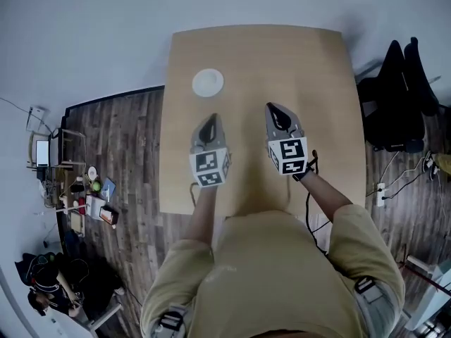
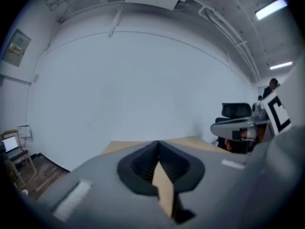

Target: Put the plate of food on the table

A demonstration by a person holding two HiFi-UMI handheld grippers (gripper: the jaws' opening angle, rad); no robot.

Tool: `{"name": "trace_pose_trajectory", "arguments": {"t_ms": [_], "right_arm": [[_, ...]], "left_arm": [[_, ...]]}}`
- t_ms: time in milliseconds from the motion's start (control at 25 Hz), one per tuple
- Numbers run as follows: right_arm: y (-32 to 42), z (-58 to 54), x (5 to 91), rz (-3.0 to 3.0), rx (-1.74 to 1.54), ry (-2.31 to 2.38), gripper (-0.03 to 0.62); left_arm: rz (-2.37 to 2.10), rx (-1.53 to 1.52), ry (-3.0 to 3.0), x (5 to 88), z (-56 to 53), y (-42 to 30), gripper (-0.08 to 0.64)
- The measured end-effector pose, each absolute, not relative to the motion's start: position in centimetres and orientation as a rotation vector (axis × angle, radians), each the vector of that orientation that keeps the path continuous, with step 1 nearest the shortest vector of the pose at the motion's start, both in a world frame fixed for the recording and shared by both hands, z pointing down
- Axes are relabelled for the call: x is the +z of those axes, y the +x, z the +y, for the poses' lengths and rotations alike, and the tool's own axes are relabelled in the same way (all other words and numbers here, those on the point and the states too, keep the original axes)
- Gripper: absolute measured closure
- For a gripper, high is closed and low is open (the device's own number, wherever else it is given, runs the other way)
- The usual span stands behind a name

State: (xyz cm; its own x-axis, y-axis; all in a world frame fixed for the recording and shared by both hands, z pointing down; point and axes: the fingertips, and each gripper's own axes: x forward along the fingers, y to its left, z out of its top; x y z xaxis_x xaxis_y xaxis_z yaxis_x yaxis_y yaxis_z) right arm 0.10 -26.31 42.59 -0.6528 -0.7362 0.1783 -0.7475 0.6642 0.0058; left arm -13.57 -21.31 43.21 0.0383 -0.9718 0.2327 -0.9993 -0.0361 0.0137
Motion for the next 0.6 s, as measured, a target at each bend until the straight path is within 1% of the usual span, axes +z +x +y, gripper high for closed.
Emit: {"name": "trace_pose_trajectory", "arguments": {"t_ms": [240, 440, 600], "right_arm": [[7.3, -20.1, 41.9, -2.703, 0.089, 1.333, 0.586], [12.6, -16.4, 42.2, -2.686, 0.113, 1.387, 0.586], [15.8, -13.5, 42.1, -2.687, 0.129, 1.405, 0.586]], "left_arm": [[-2.077, 0.233, 2.228, 43.4, -15.4, -8.3, 0.557], [-2.105, 0.168, 2.266, 42.7, -11.4, -4.8, 0.557], [-2.119, 0.149, 2.286, 42.1, -8.5, -2.4, 0.557]]}}
